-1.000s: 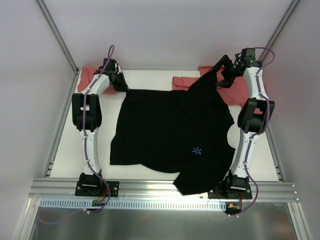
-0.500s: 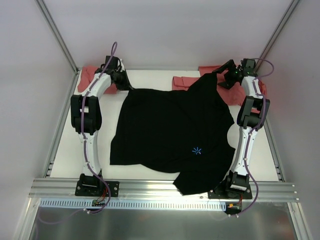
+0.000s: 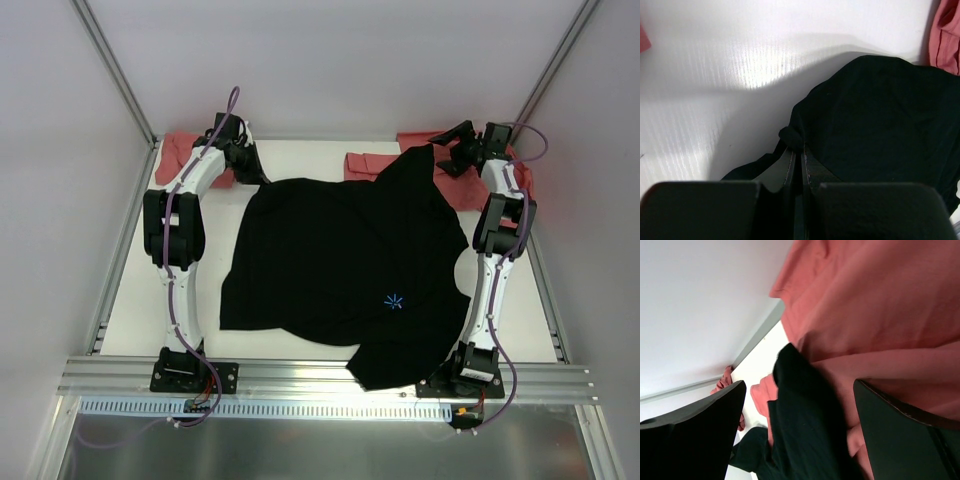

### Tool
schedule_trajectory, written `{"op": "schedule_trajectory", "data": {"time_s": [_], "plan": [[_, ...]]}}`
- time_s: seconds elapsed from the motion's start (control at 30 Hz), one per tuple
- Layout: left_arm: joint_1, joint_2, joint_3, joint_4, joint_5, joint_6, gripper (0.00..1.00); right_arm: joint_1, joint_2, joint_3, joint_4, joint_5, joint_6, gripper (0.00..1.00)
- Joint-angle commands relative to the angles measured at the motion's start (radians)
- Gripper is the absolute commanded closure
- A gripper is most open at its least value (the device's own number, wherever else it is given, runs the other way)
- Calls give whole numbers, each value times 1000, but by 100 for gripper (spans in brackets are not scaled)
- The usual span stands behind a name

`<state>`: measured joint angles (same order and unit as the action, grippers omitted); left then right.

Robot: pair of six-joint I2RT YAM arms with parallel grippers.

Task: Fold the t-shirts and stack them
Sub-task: Grap the side of the flattened tshirt furthest away from the robot with both arms

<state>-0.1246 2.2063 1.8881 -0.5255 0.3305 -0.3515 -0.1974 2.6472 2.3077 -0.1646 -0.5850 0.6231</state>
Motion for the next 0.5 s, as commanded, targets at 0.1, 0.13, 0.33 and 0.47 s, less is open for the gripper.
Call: {"op": "schedule_trajectory", "data": {"time_s": [0.1,0.13,0.33,0.47], "plan": [[-3,-76,39,-41,-15,29,100,-5,34,48,79,-13,58,8],[-3,-77,39,-44,-13,29,100,-4,36,48,83,-15,61,8],[-3,-71,40,-50,-13,31,100,7,43,53,119,-16,89,18],[-3,-66,42,-47,-11,31,100,13,48,58,132,-18,107,21]]}}
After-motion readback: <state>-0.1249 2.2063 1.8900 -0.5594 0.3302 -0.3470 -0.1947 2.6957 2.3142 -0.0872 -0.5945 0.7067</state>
